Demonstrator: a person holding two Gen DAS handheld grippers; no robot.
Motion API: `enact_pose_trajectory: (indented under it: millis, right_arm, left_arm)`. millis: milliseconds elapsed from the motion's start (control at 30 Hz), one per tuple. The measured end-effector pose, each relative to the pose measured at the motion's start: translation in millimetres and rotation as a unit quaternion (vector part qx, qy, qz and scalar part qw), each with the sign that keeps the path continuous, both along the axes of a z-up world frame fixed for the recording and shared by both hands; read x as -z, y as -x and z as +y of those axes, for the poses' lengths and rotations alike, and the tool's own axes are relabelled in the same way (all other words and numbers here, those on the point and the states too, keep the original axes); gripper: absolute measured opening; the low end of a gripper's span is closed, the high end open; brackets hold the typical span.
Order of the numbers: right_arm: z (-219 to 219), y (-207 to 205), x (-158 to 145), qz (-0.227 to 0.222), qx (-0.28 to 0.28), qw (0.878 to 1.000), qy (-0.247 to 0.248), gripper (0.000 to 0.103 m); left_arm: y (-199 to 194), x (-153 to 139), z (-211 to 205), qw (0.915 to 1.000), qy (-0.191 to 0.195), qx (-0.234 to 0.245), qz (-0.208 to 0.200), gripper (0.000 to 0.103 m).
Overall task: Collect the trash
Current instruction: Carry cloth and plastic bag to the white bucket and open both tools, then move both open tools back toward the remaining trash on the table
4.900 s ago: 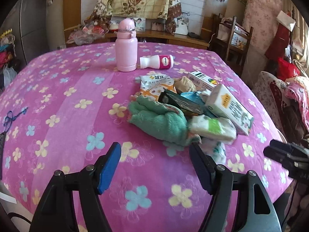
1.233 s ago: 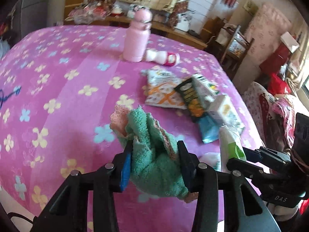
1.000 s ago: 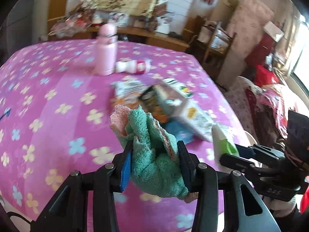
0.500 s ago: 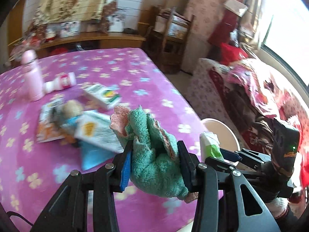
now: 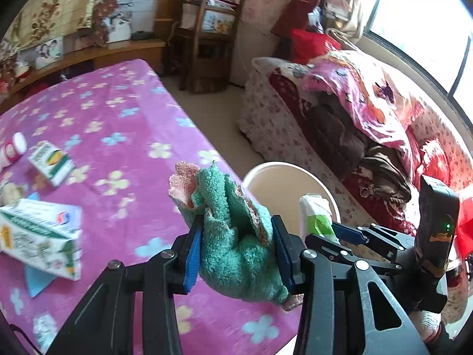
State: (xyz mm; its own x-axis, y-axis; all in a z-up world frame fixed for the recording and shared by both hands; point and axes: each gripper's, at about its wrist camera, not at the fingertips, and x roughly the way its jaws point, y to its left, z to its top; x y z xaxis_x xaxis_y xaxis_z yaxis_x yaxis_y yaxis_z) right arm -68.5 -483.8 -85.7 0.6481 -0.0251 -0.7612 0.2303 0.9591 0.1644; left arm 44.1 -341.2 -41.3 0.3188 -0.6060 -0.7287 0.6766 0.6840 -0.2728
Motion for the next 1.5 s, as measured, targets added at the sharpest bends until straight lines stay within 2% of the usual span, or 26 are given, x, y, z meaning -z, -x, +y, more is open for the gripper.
enact_pose_trajectory:
  millis: [200, 567, 767, 867, 933, 1000, 1500]
  right_arm:
    - [-34, 9, 5, 0.007, 0.040, 0.999, 0.010, 0.041]
    - [-74, 8, 30, 0.038, 0.092, 0.995, 0.015, 0.041]
    - [-87, 2, 43, 0.055, 0.116, 0.991, 0.022, 0.043]
    - [-96, 1, 48, 0.053, 0.137, 0.989, 0.017, 0.051]
    - [-104, 1, 52, 0.053, 0.151, 0.987, 0.006, 0.065]
    - [-108, 1, 55, 0.053, 0.156, 0.986, 0.001, 0.070]
    - [-92, 0, 57, 0.056, 0.144, 0.988, -0.010, 0.070]
  left_arm:
    - [3, 11, -43, 0.9996, -0.003, 0.029, 0.003, 0.046]
    - [-2, 26, -89, 0.9986, 0.001, 0.050, 0.015, 0.046]
    - [-5, 33, -107, 0.9986, 0.001, 0.052, 0.010, 0.053]
    - [-8, 38, -110, 0.9987, 0.000, 0.047, 0.017, 0.060]
    - [-9, 41, -110, 0.9986, 0.000, 0.048, 0.022, 0.065]
    - [-9, 42, -108, 0.9986, -0.002, 0.046, 0.025, 0.066]
    - [-4, 31, -70, 0.9996, -0.002, 0.020, 0.021, 0.066]
